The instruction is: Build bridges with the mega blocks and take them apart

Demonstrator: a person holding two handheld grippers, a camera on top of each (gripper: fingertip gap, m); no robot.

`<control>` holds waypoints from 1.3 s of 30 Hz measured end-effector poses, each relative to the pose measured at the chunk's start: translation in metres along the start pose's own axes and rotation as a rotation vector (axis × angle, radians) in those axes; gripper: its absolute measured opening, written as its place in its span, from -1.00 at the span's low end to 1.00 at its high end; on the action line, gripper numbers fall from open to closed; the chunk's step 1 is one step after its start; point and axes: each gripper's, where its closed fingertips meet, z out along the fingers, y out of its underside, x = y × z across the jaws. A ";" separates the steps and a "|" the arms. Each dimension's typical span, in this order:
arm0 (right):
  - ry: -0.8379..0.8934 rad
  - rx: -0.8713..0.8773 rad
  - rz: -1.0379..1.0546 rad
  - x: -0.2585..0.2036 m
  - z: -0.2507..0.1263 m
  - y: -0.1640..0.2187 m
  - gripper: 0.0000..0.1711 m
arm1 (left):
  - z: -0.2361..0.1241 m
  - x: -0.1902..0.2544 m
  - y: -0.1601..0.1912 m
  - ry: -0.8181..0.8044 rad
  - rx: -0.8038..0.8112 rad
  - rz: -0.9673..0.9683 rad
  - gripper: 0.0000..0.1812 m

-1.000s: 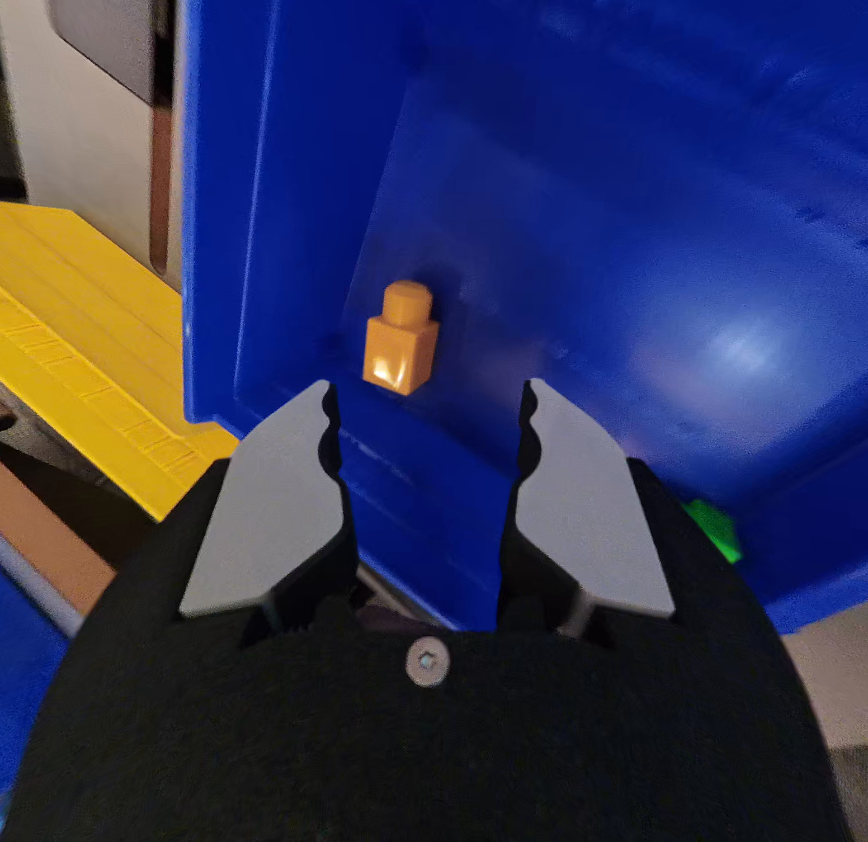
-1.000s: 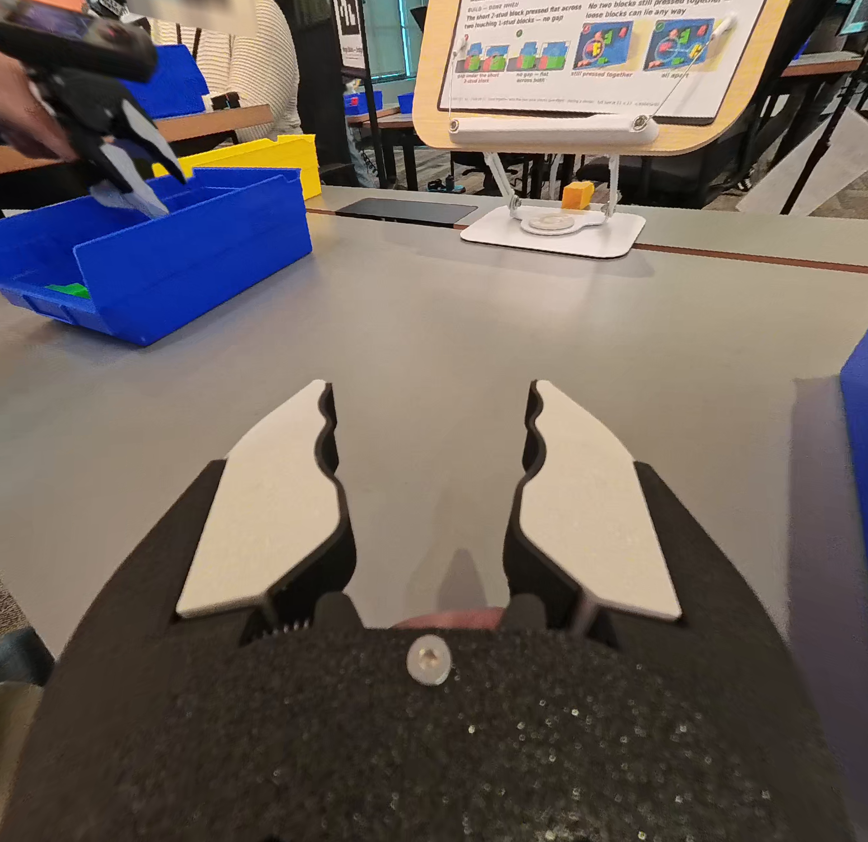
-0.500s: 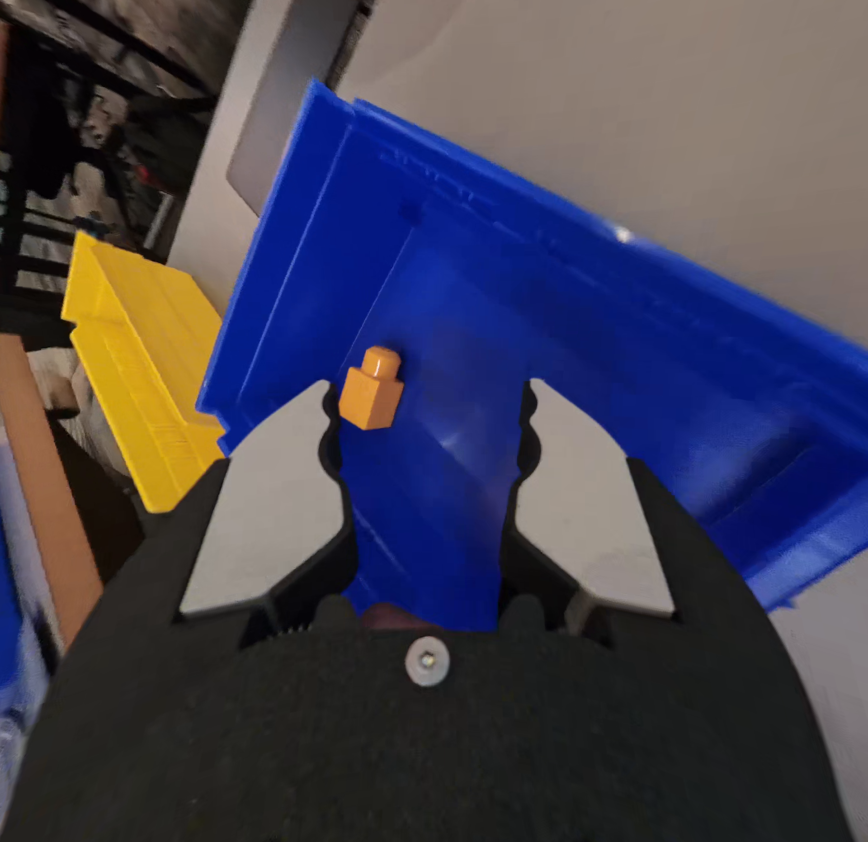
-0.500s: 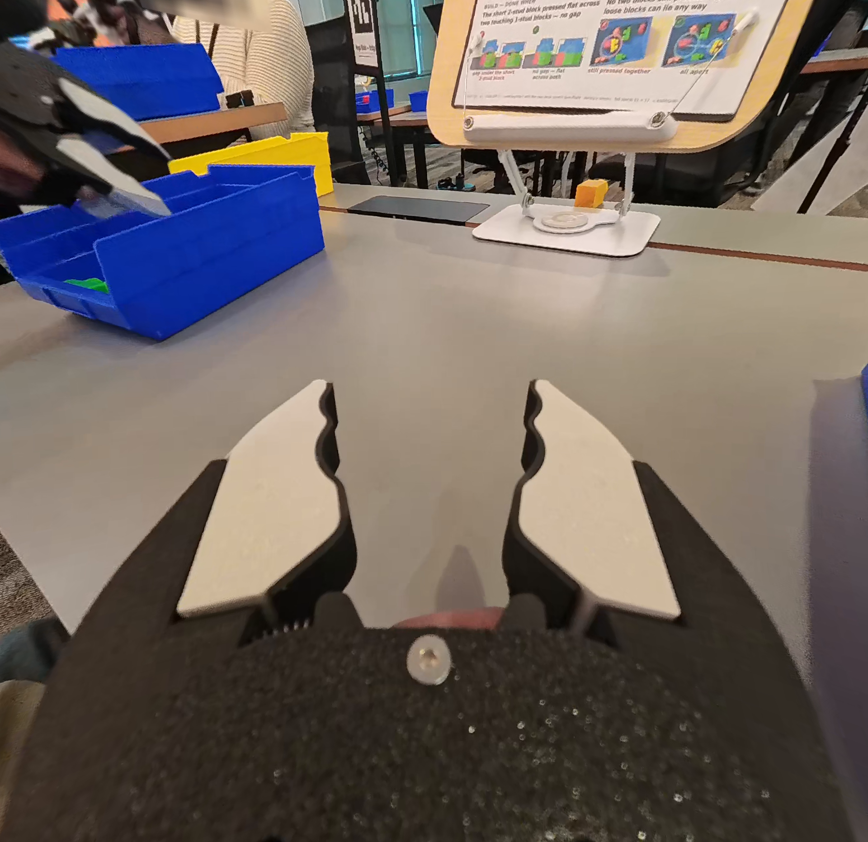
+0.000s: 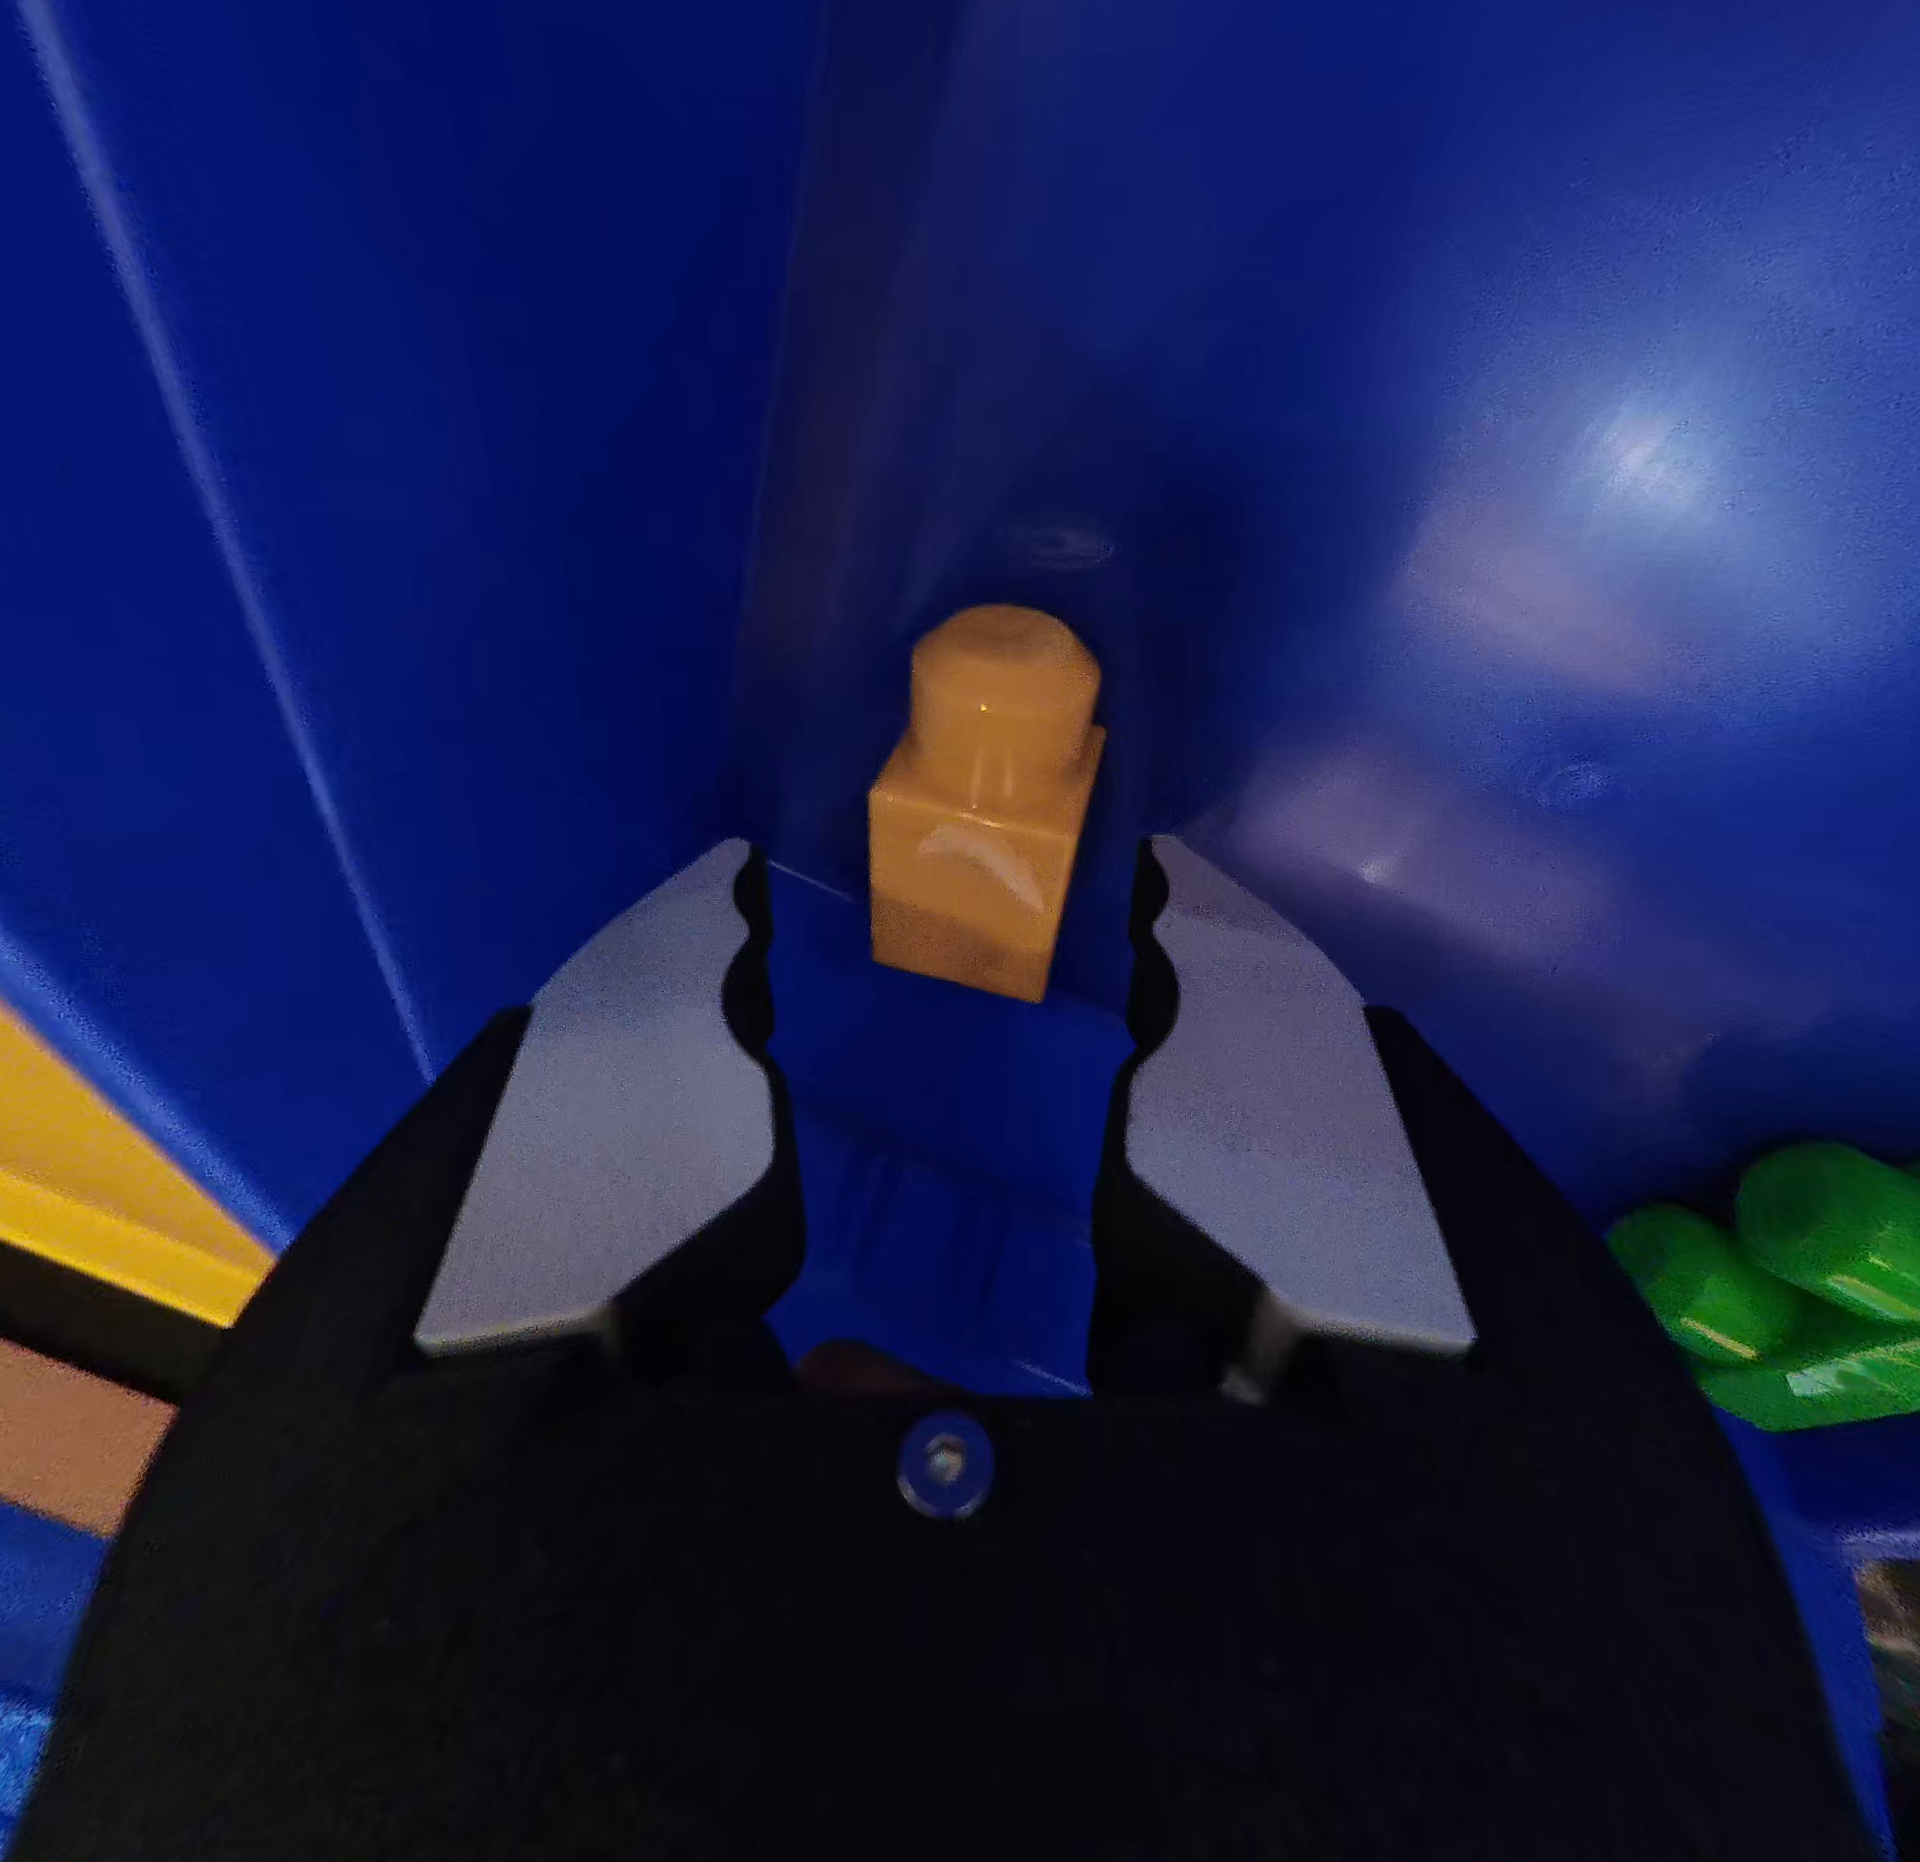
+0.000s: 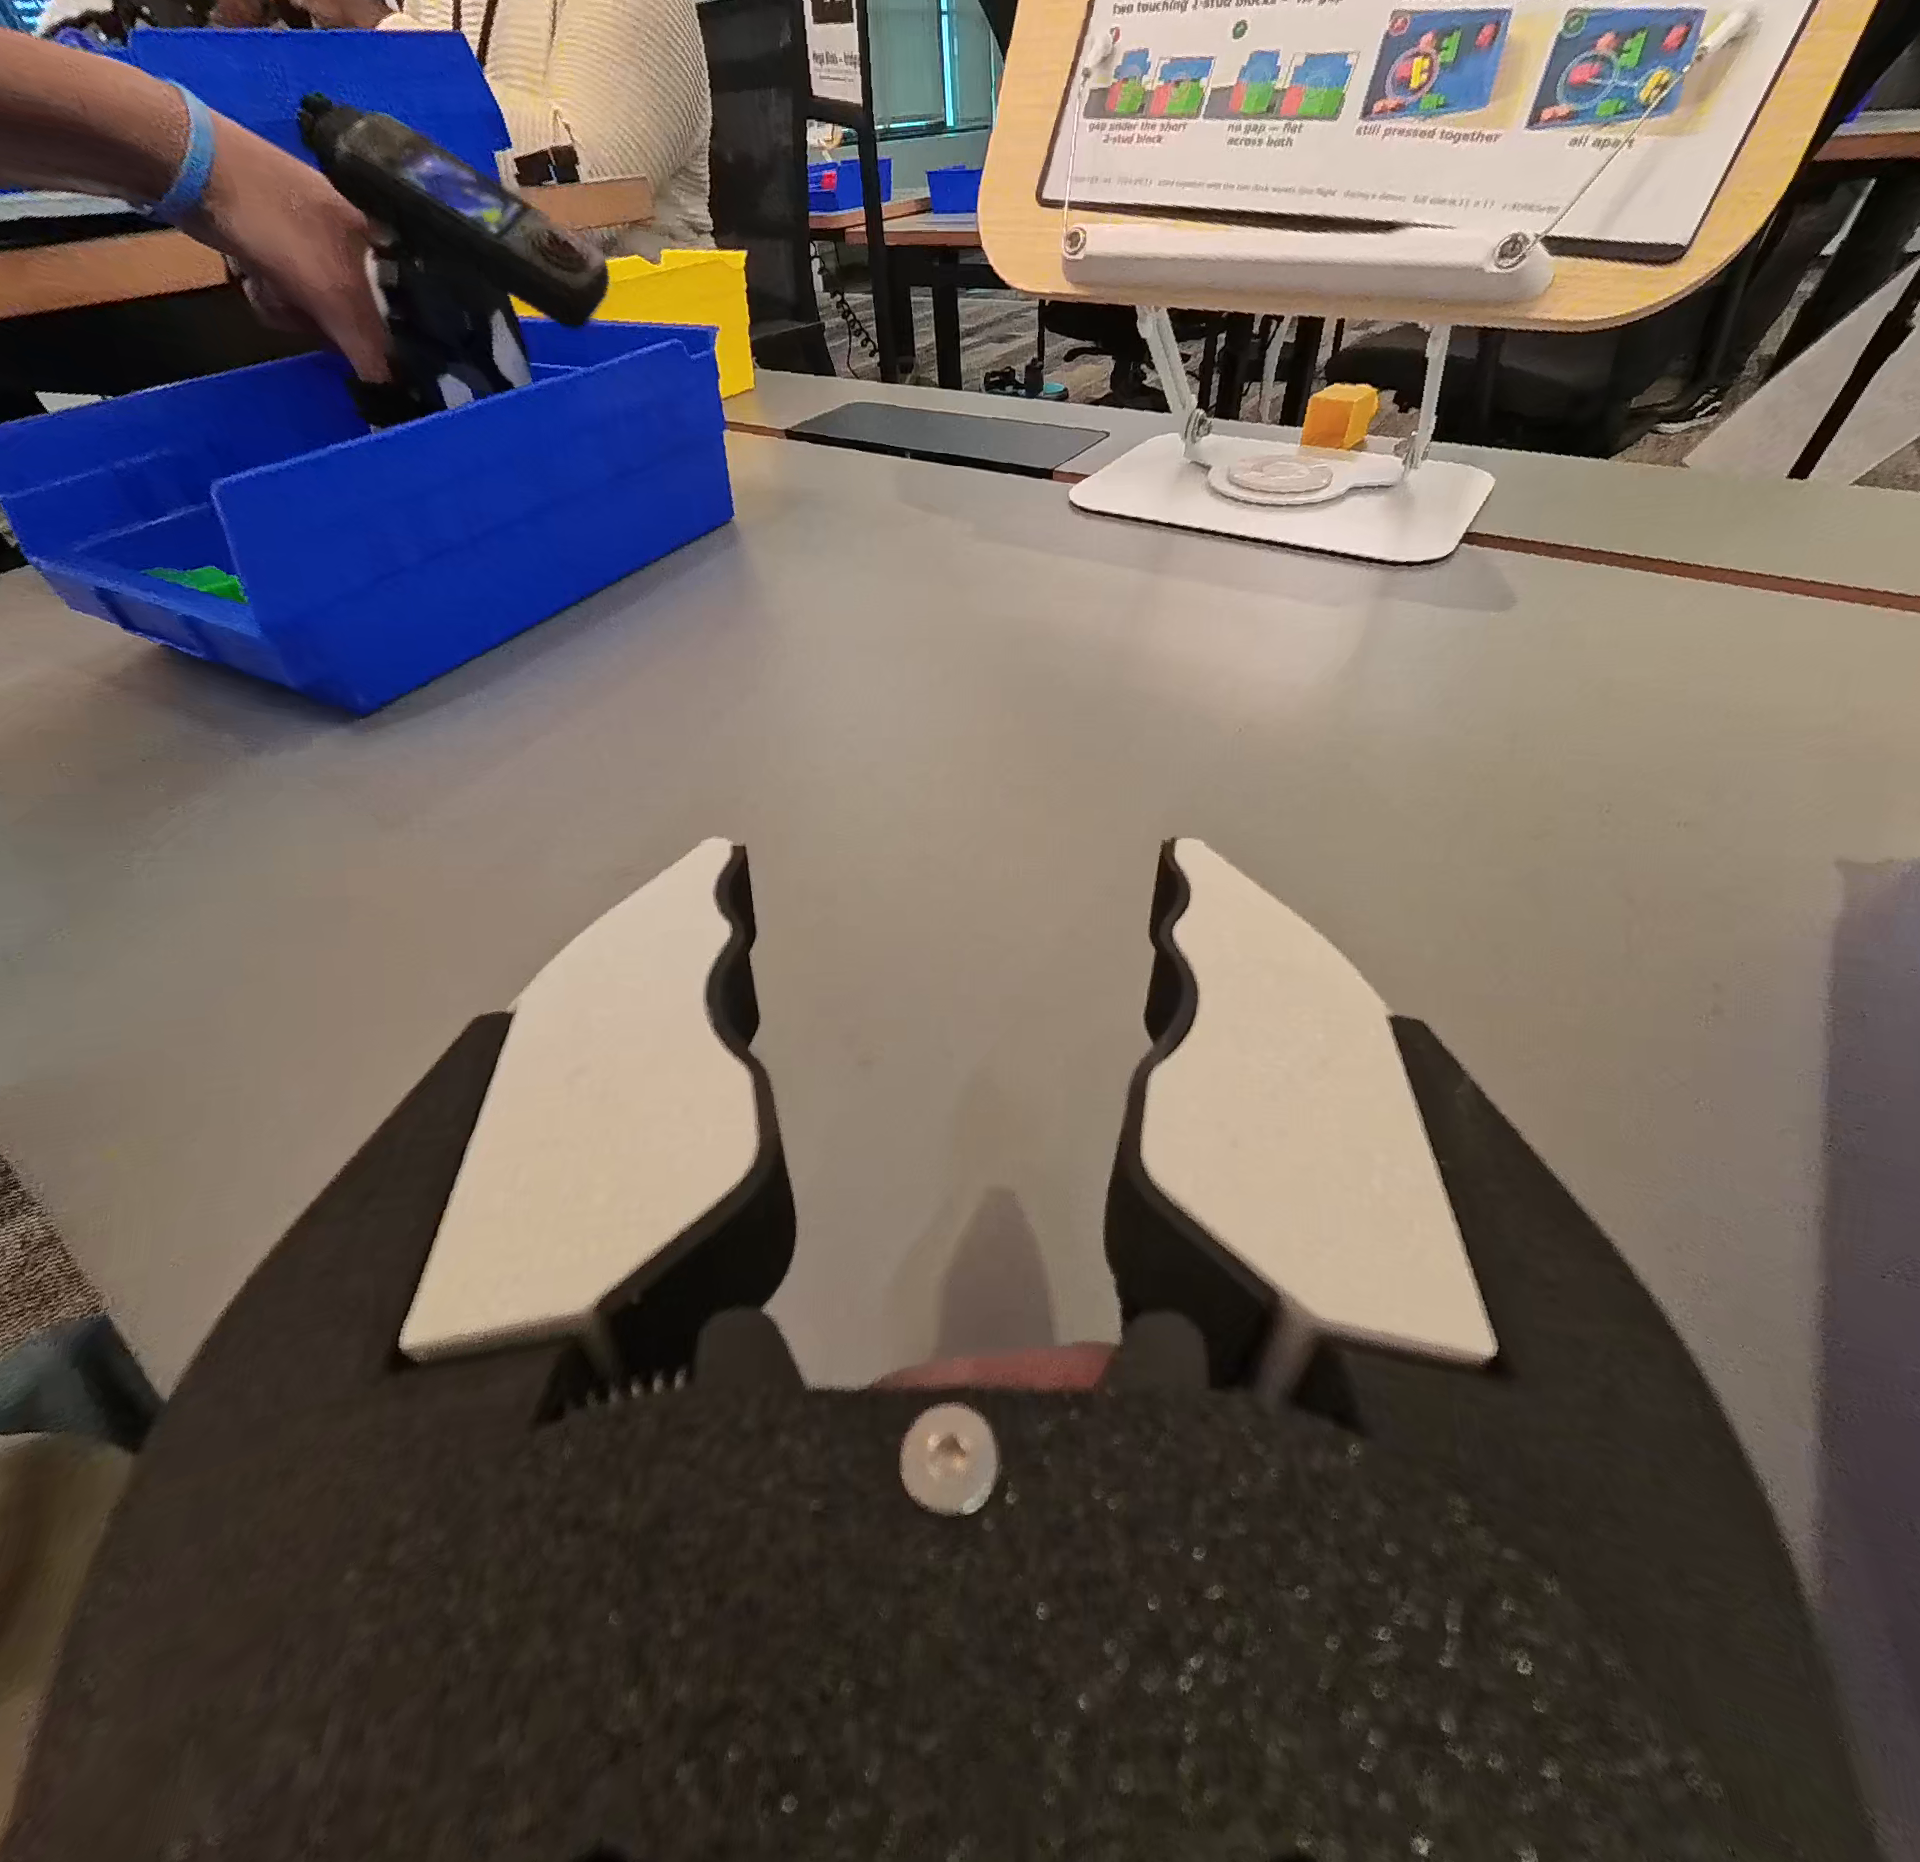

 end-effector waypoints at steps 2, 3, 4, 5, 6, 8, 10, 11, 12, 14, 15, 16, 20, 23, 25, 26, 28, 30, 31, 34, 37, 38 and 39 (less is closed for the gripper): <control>0.000 -0.002 0.005 0.001 0.000 0.001 -0.14 | 0.004 0.001 0.001 0.010 -0.011 0.001 -0.29; -0.001 -0.003 0.009 0.002 0.000 0.001 -0.14 | 0.005 0.003 0.000 0.022 -0.007 0.001 -0.34; -0.003 -0.004 0.015 0.003 0.001 0.002 -0.14 | 0.005 0.004 0.000 0.030 -0.007 -0.003 -0.38; -0.005 -0.003 0.022 0.003 0.001 0.002 -0.15 | 0.005 0.004 -0.001 0.030 0.002 -0.005 -0.45; -0.006 -0.003 0.028 0.004 0.001 0.002 -0.16 | 0.005 0.006 -0.001 0.040 0.006 -0.002 -0.56; -0.008 -0.006 0.034 0.005 0.000 0.002 -0.16 | 0.005 0.008 0.001 0.057 0.000 -0.016 -0.57; -0.006 -0.005 0.034 0.005 0.000 0.002 -0.17 | 0.004 0.011 0.001 0.076 0.006 -0.027 -0.58; -0.007 -0.005 0.035 0.005 0.000 0.001 -0.17 | 0.003 0.013 0.002 0.073 0.009 -0.023 -0.58; -0.007 -0.006 0.034 0.005 -0.001 0.001 -0.17 | 0.001 0.012 0.002 0.054 0.012 -0.014 -0.58; -0.004 -0.004 0.030 0.005 -0.001 0.000 -0.18 | -0.009 0.011 0.000 0.012 0.054 -0.015 -0.58; -0.004 -0.002 0.028 0.005 -0.002 -0.001 -0.18 | -0.018 0.010 -0.004 -0.009 0.096 -0.031 -0.58; -0.003 0.001 0.025 0.005 -0.003 -0.003 -0.18 | -0.030 0.006 -0.007 -0.047 0.138 -0.056 -0.58; 0.009 0.010 0.009 0.007 -0.007 -0.006 -0.19 | -0.103 0.010 -0.028 -0.172 0.412 -0.209 -0.58; 0.019 0.016 -0.003 0.008 -0.011 -0.009 -0.19 | -0.166 0.030 -0.045 -0.263 0.660 -0.372 -0.58; 0.025 0.022 -0.011 0.009 -0.013 -0.011 -0.19 | -0.203 0.057 -0.054 -0.307 0.809 -0.465 -0.58; 0.027 0.028 -0.014 0.009 -0.014 -0.013 -0.19 | -0.220 0.073 -0.058 -0.339 0.883 -0.507 -0.59; 0.033 0.038 -0.026 0.008 -0.017 -0.016 -0.19 | -0.243 0.111 -0.065 -0.406 1.010 -0.598 -0.59; 0.036 0.042 -0.045 0.006 -0.018 -0.019 -0.19 | -0.250 0.156 -0.077 -0.446 1.085 -0.673 -0.59; 0.036 0.045 -0.052 0.004 -0.019 -0.020 -0.19 | -0.246 0.179 -0.084 -0.436 1.105 -0.725 -0.59; 0.041 0.039 -0.074 0.001 -0.017 -0.020 -0.18 | -0.234 0.241 -0.110 -0.360 1.182 -0.838 -0.59; 0.043 0.031 -0.091 0.000 -0.016 -0.018 -0.18 | -0.227 0.276 -0.129 -0.309 1.231 -0.916 -0.59; 0.043 0.032 -0.091 0.000 -0.016 -0.018 -0.18 | -0.227 0.280 -0.131 -0.316 1.243 -0.935 -0.59; 0.042 0.032 -0.089 -0.001 -0.016 -0.018 -0.18 | -0.228 0.282 -0.135 -0.326 1.251 -0.935 -0.59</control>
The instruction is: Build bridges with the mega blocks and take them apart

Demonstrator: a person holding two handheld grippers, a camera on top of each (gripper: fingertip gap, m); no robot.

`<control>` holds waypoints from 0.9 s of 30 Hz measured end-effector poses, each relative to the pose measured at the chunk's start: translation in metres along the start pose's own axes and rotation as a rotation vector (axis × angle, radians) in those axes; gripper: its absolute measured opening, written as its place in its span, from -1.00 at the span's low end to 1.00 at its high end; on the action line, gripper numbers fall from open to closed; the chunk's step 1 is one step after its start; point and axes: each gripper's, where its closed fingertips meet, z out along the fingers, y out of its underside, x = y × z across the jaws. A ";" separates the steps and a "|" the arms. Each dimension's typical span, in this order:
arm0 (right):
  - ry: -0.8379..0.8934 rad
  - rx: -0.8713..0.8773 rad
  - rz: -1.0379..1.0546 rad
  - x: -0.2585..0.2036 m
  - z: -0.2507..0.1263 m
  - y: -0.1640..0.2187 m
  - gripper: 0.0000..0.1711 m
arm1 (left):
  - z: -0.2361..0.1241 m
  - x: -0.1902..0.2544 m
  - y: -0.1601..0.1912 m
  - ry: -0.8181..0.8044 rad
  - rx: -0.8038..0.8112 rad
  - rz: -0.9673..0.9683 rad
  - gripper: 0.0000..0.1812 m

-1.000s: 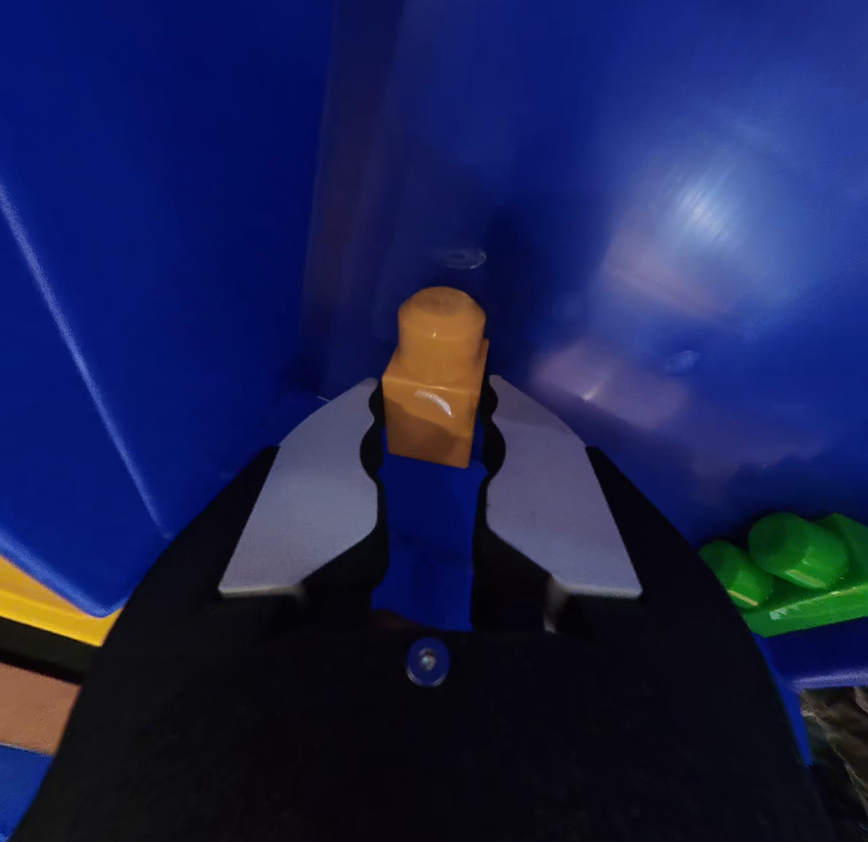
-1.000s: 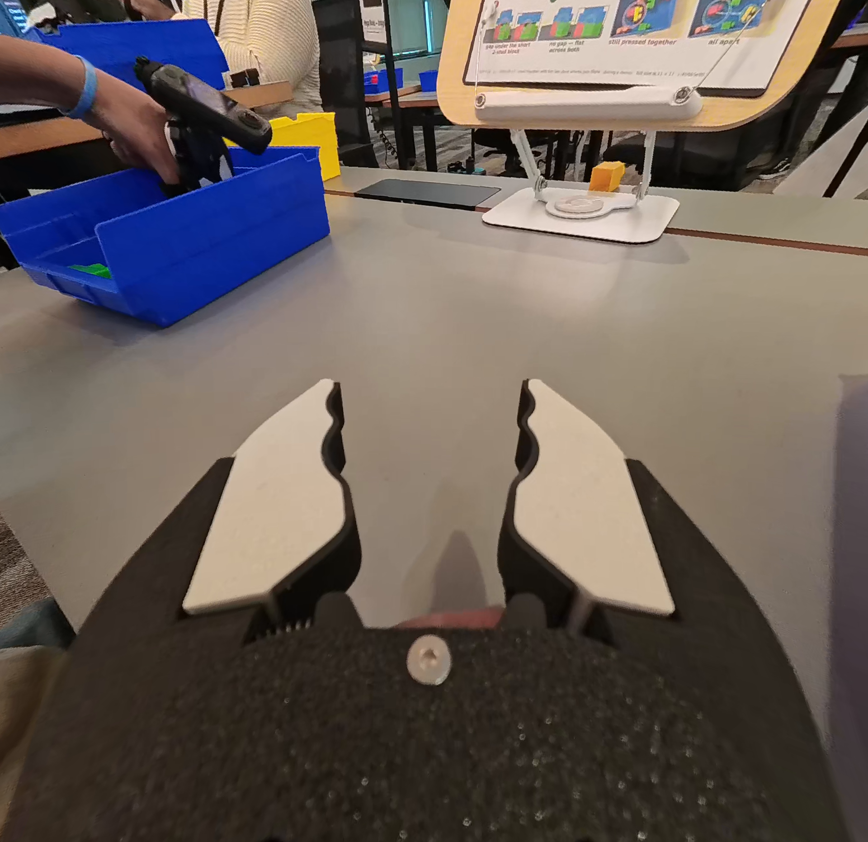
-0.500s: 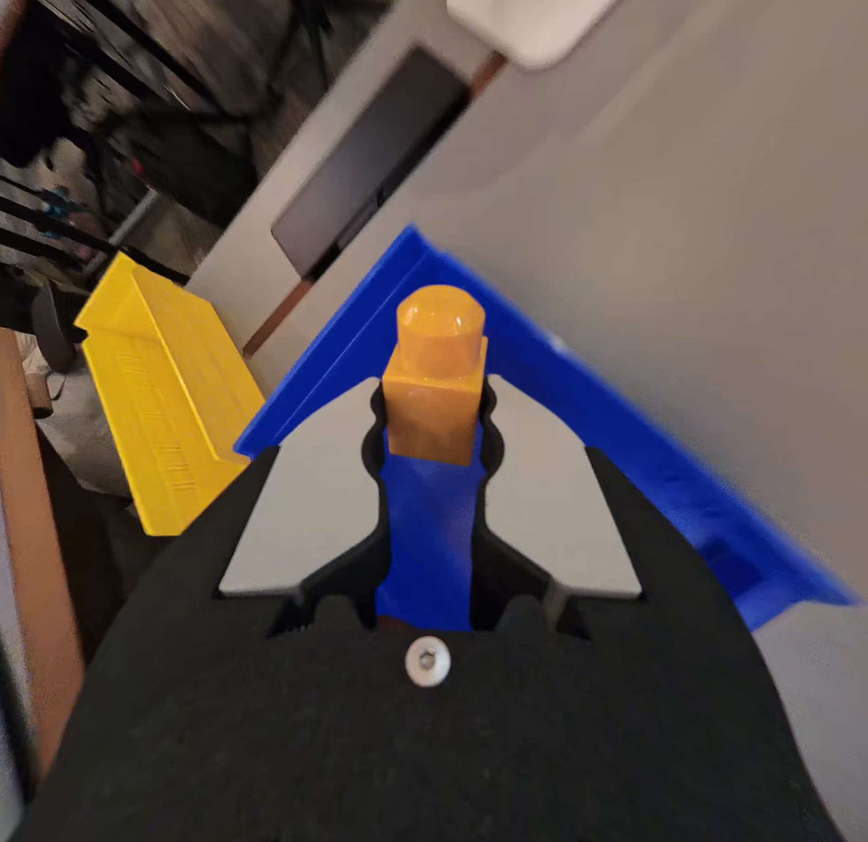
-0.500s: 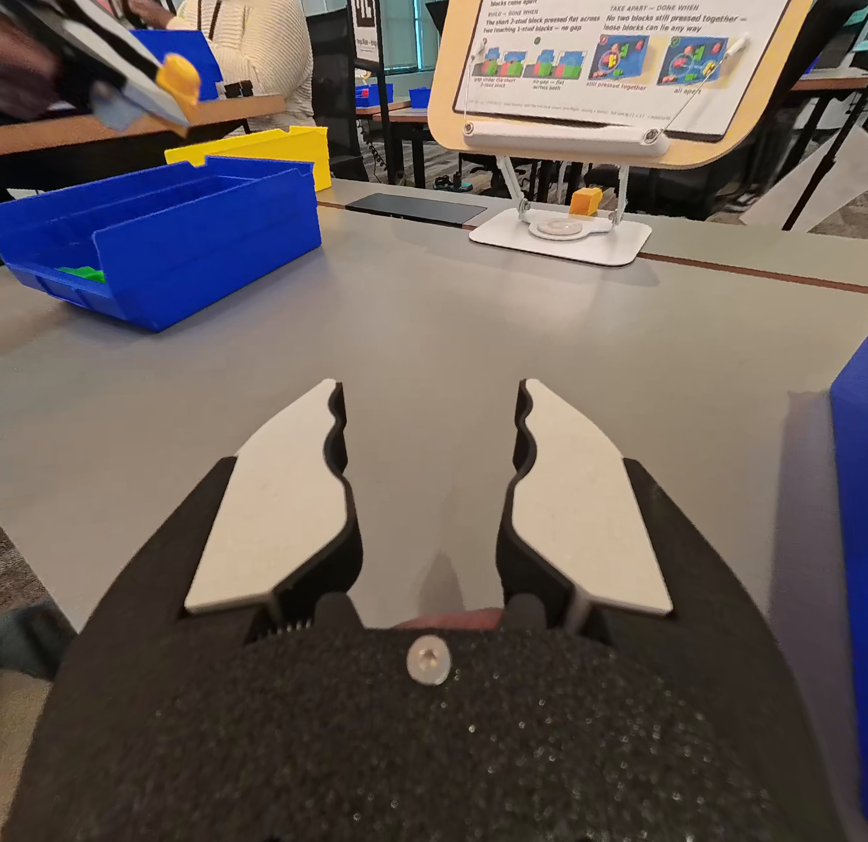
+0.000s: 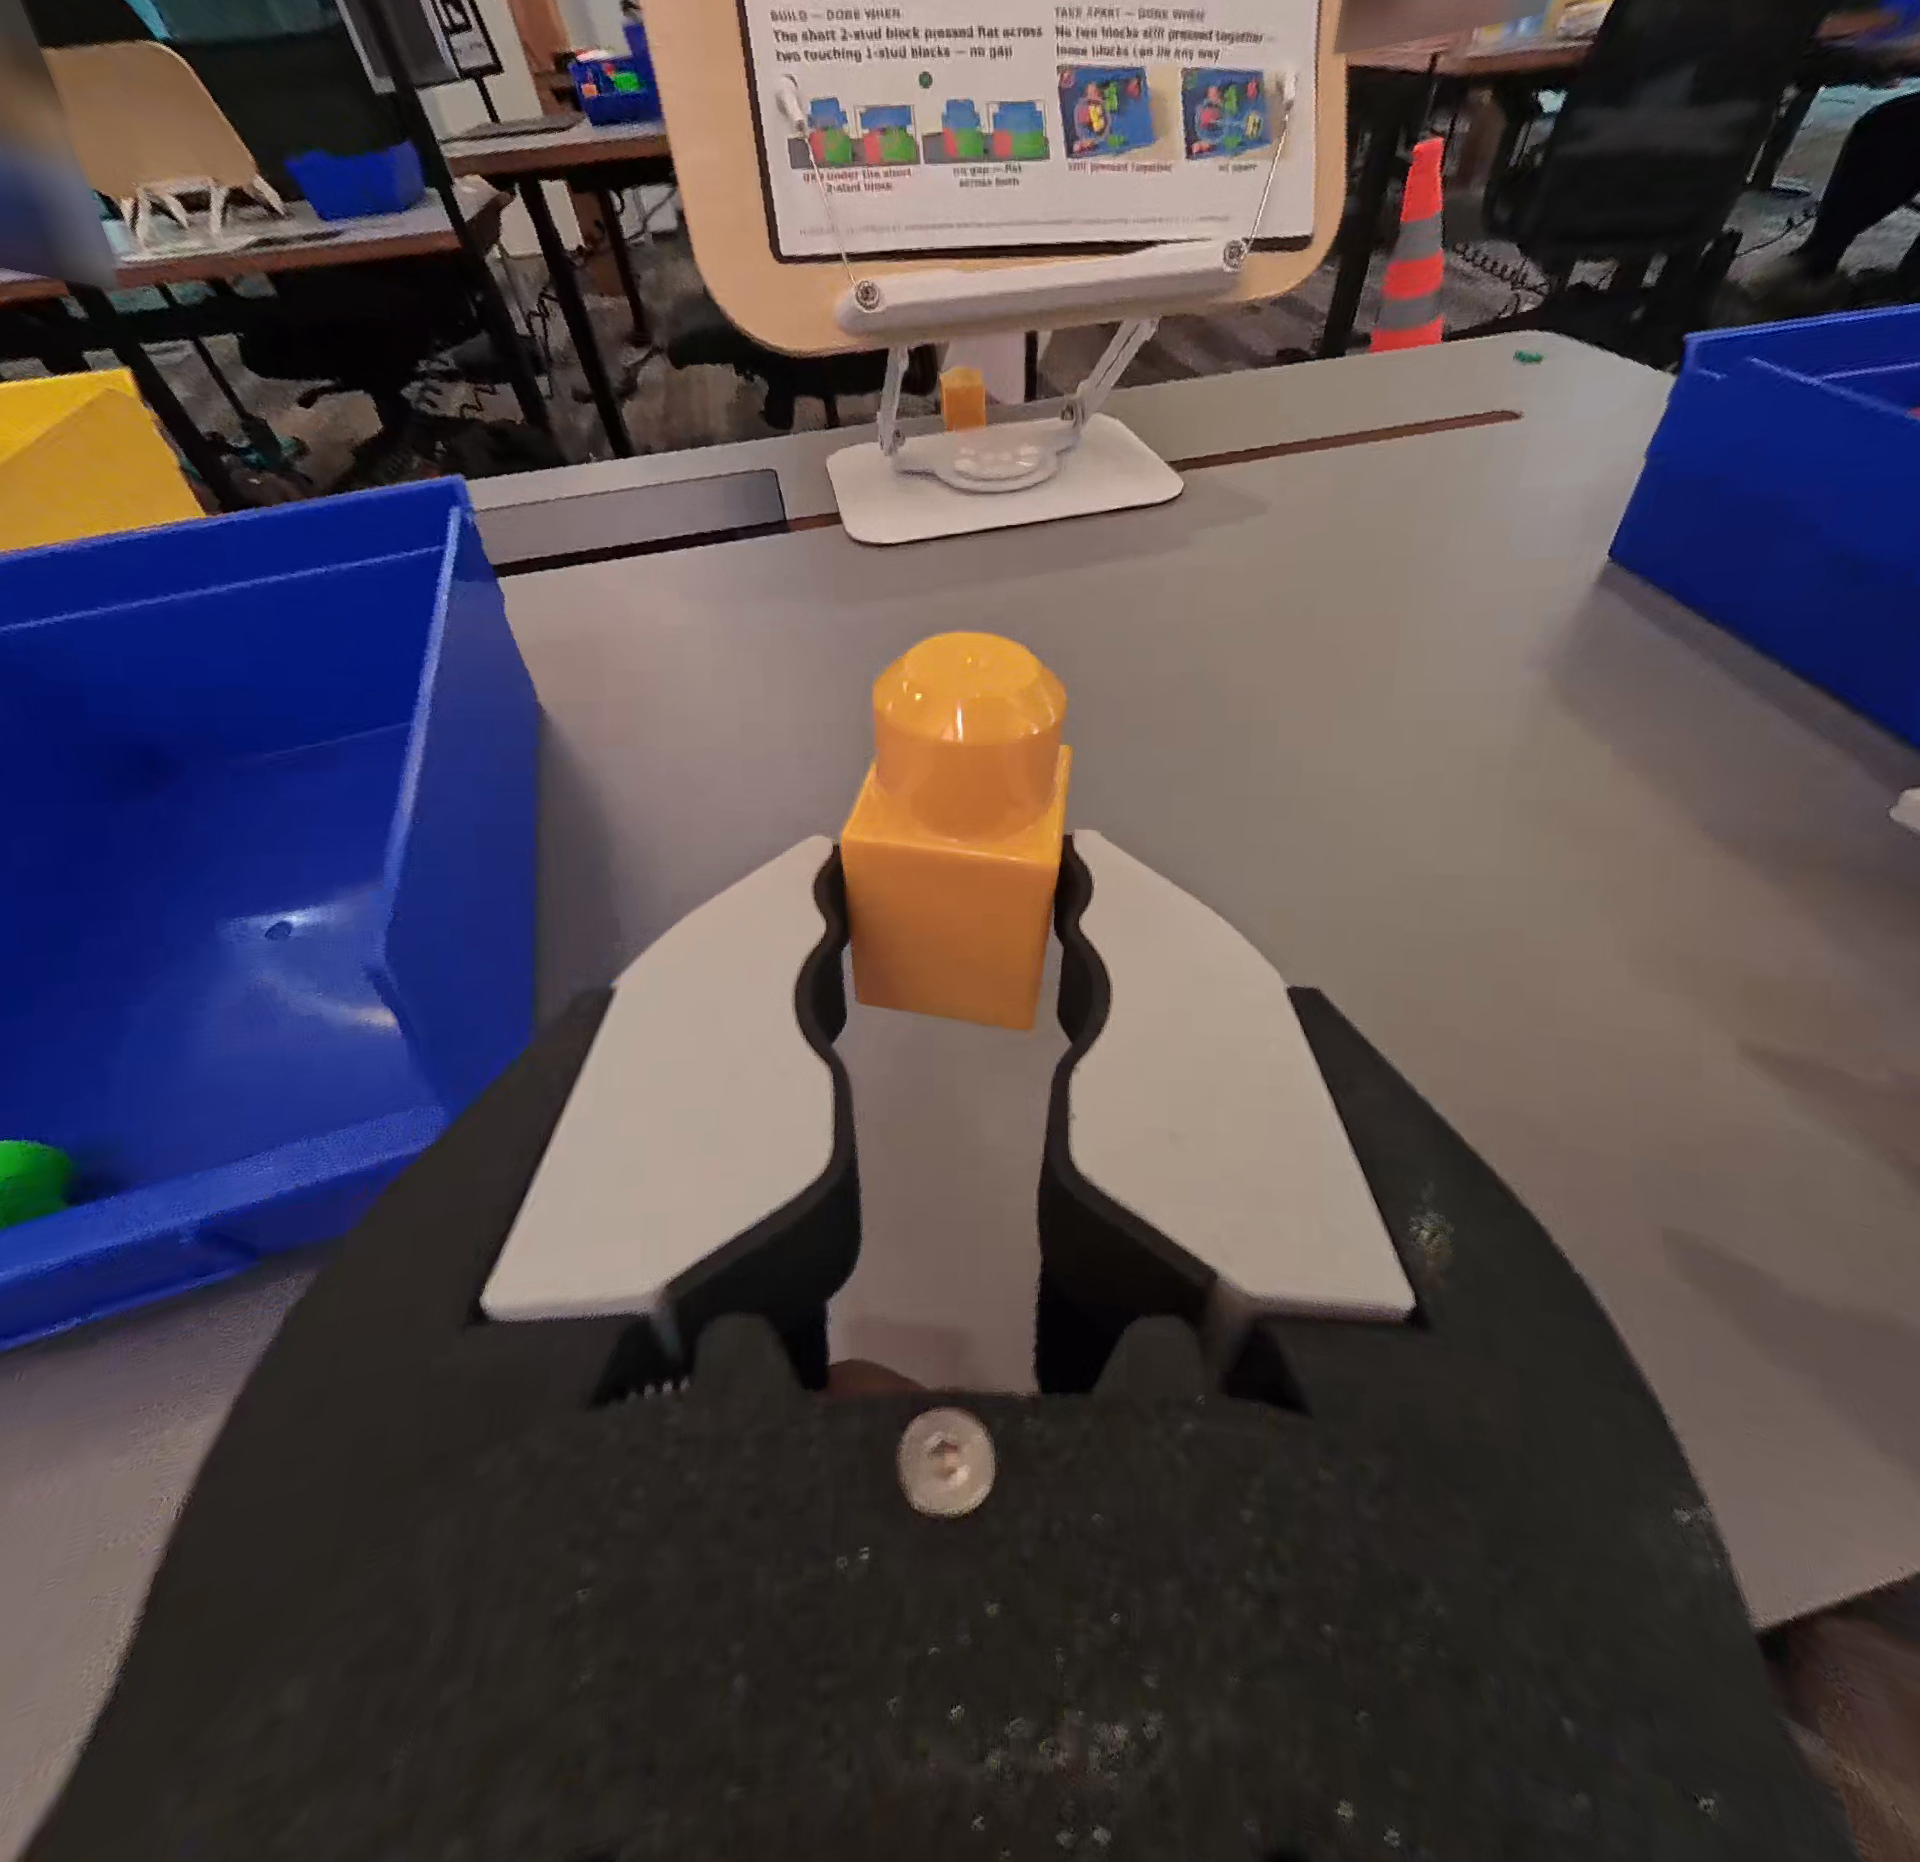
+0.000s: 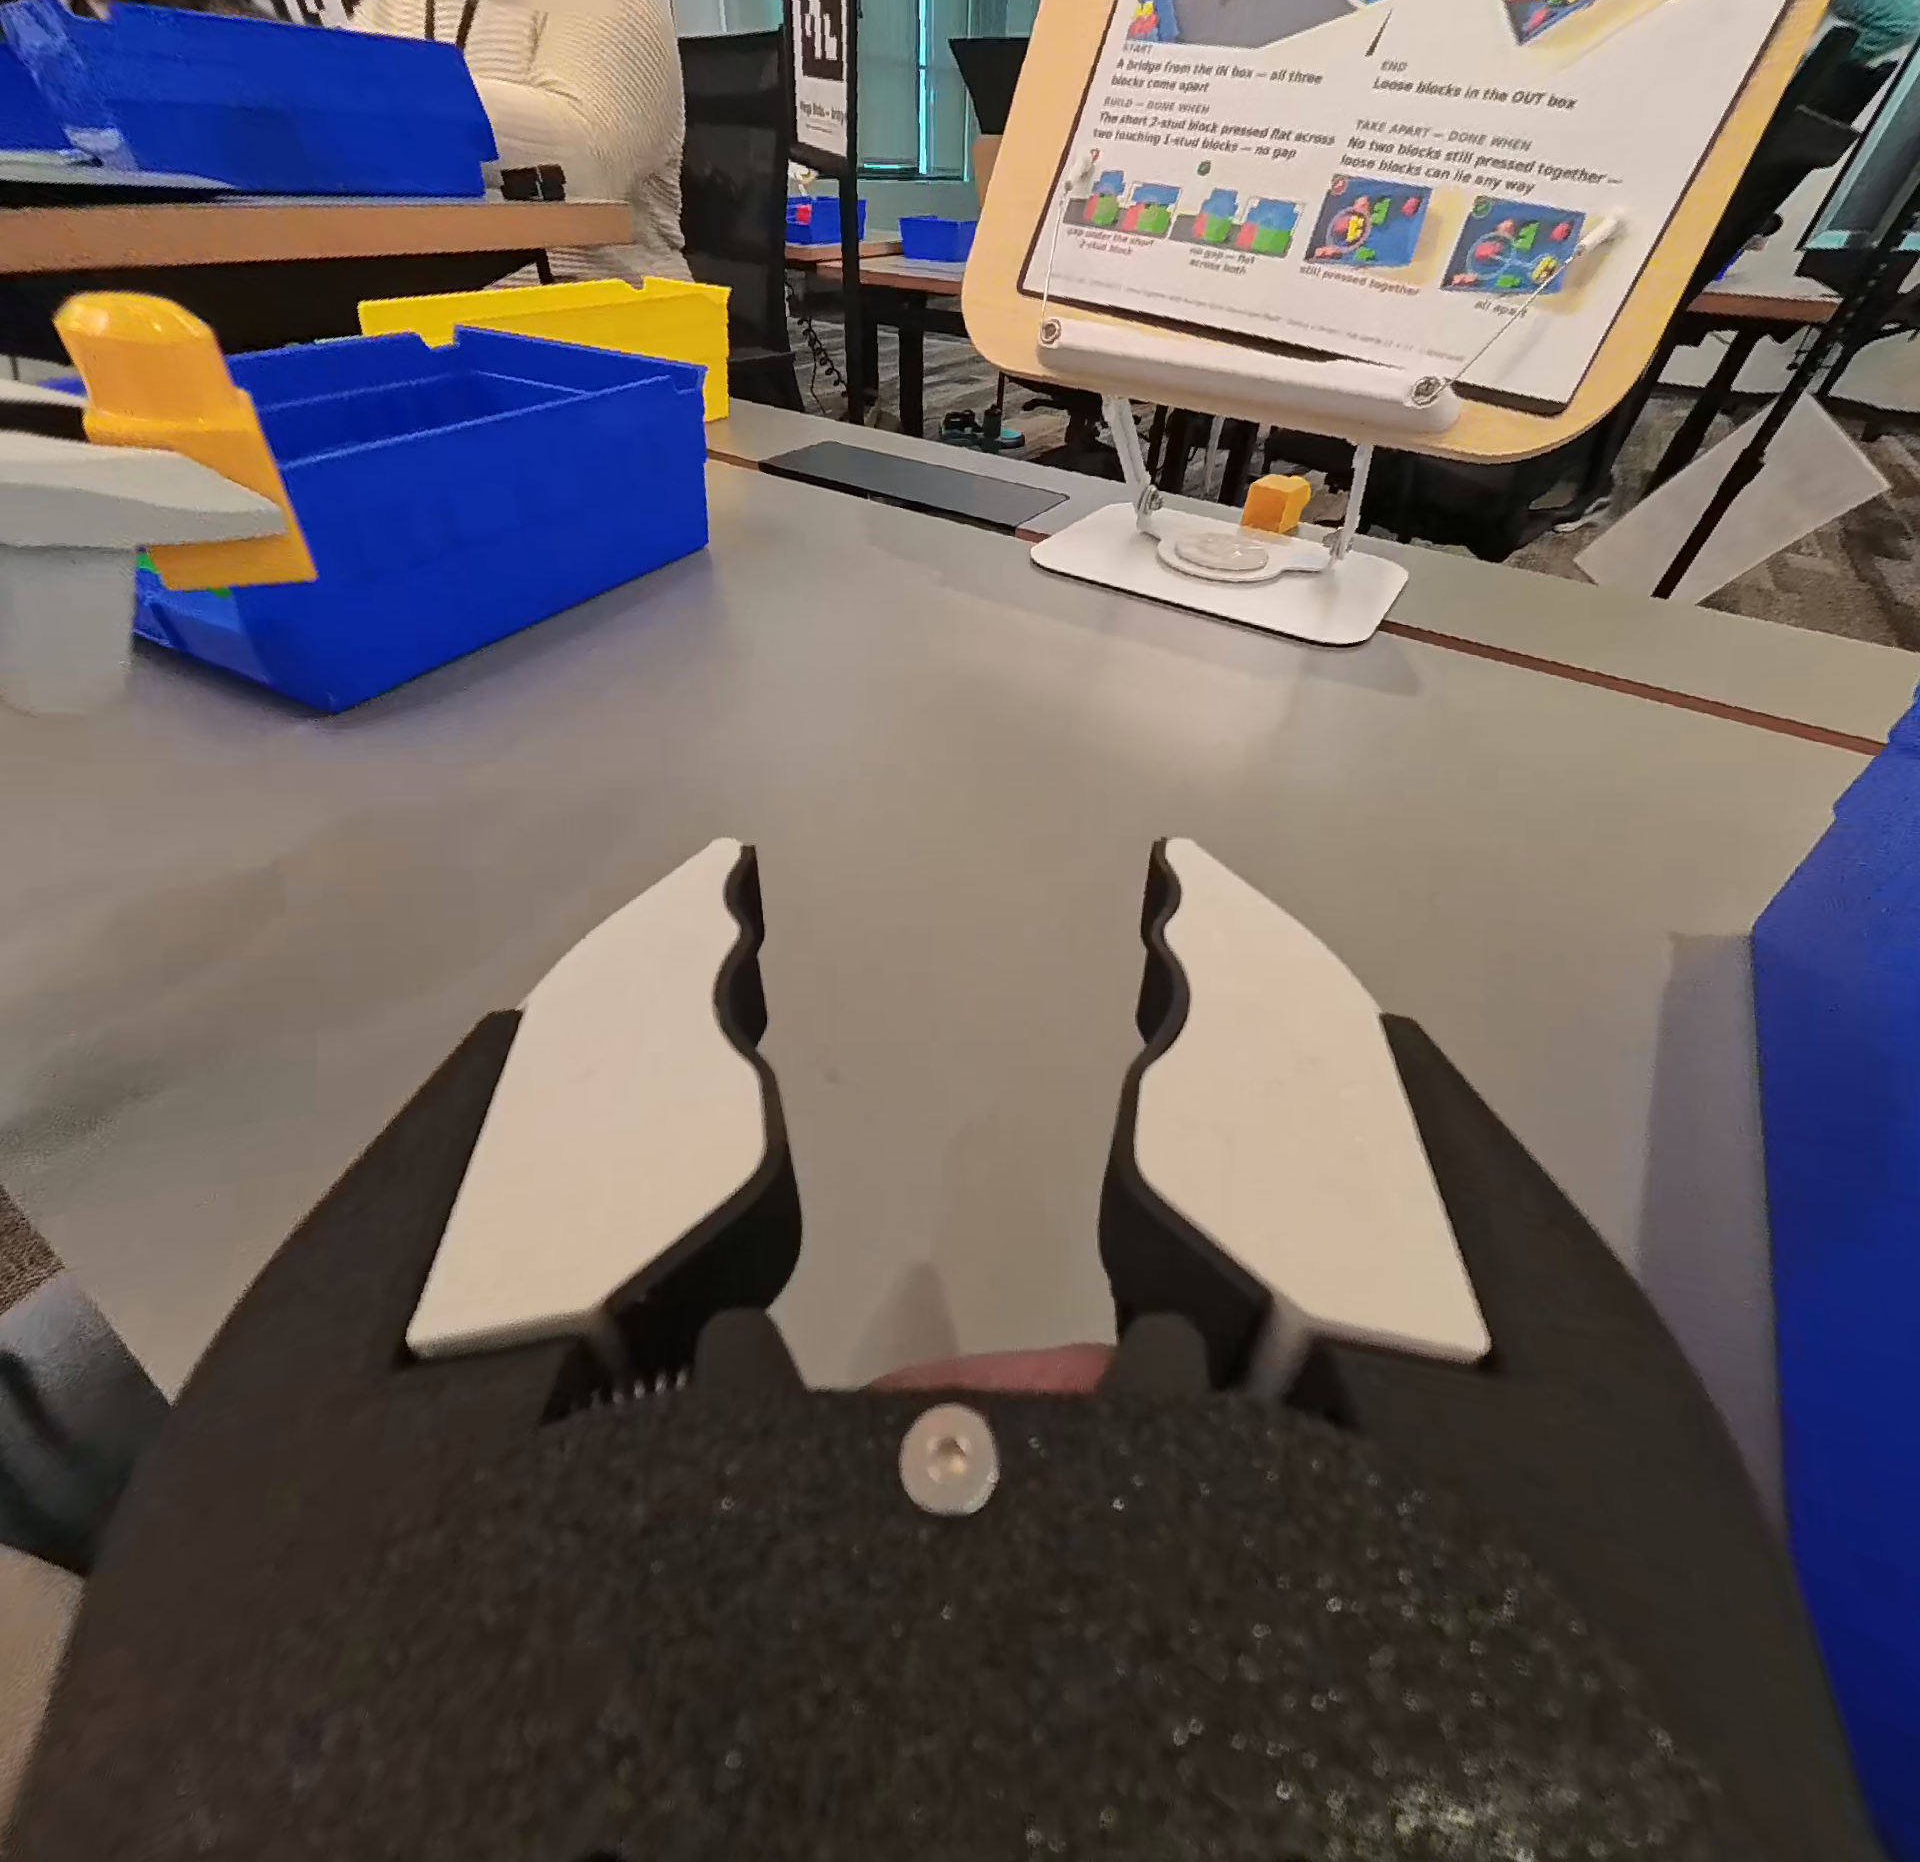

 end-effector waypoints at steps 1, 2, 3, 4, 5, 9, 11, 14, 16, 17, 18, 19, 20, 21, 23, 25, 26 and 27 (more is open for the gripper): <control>-0.001 -0.001 0.001 0.000 0.000 0.000 -0.18 | 0.002 0.003 0.000 -0.002 0.001 0.007 -0.59; -0.001 0.000 0.000 -0.001 -0.001 -0.001 -0.18 | 0.005 0.004 -0.001 -0.003 -0.001 0.013 -0.59; -0.001 0.003 -0.002 -0.001 -0.001 -0.002 -0.18 | 0.010 0.005 -0.002 0.002 0.000 0.016 -0.59; 0.002 0.005 -0.004 -0.001 -0.001 -0.002 -0.19 | 0.017 0.005 -0.003 0.007 0.003 0.011 -0.59; 0.003 0.004 -0.005 0.000 -0.001 -0.002 -0.19 | 0.027 0.005 -0.003 0.018 -0.006 0.009 -0.59; 0.006 0.000 0.002 0.003 -0.002 -0.002 -0.19 | 0.084 0.003 -0.002 0.046 -0.039 -0.019 -0.59; 0.008 -0.001 0.004 0.005 -0.002 -0.002 -0.19 | 0.116 0.002 0.001 0.054 -0.064 -0.018 -0.59; 0.006 -0.001 0.010 0.006 -0.002 -0.001 -0.20 | 0.160 0.000 0.014 0.073 -0.138 -0.051 -0.59; 0.004 -0.006 0.012 0.007 -0.001 0.000 -0.20 | 0.180 -0.002 0.024 0.079 -0.200 -0.086 -0.59; 0.004 -0.007 0.012 0.007 -0.001 0.000 -0.20 | 0.188 -0.003 0.026 0.079 -0.217 -0.089 -0.59; 0.003 -0.007 0.014 0.008 -0.001 0.001 -0.20 | 0.194 -0.006 0.030 0.066 -0.237 -0.088 -0.59; 0.003 -0.008 0.017 0.008 -0.001 0.001 -0.20 | 0.199 -0.007 0.034 0.062 -0.262 -0.101 -0.59; 0.003 -0.009 0.019 0.009 -0.001 0.002 -0.20 | 0.202 -0.006 0.037 0.070 -0.285 -0.114 -0.59; 0.002 -0.010 0.022 0.009 0.000 0.002 -0.20 | 0.204 -0.007 0.036 0.065 -0.286 -0.119 -0.59; 0.000 -0.013 0.026 0.010 0.000 0.003 -0.20 | 0.206 -0.010 0.035 0.039 -0.281 -0.096 -0.59; 0.000 -0.016 0.027 0.010 0.000 0.004 -0.20 | 0.208 -0.009 0.041 0.043 -0.322 -0.089 -0.59; -0.001 -0.017 0.027 0.010 0.000 0.004 -0.20 | 0.208 -0.007 0.046 0.048 -0.349 -0.088 -0.59; -0.002 -0.019 0.027 0.010 0.000 0.005 -0.20 | 0.209 -0.006 0.049 0.049 -0.370 -0.083 -0.59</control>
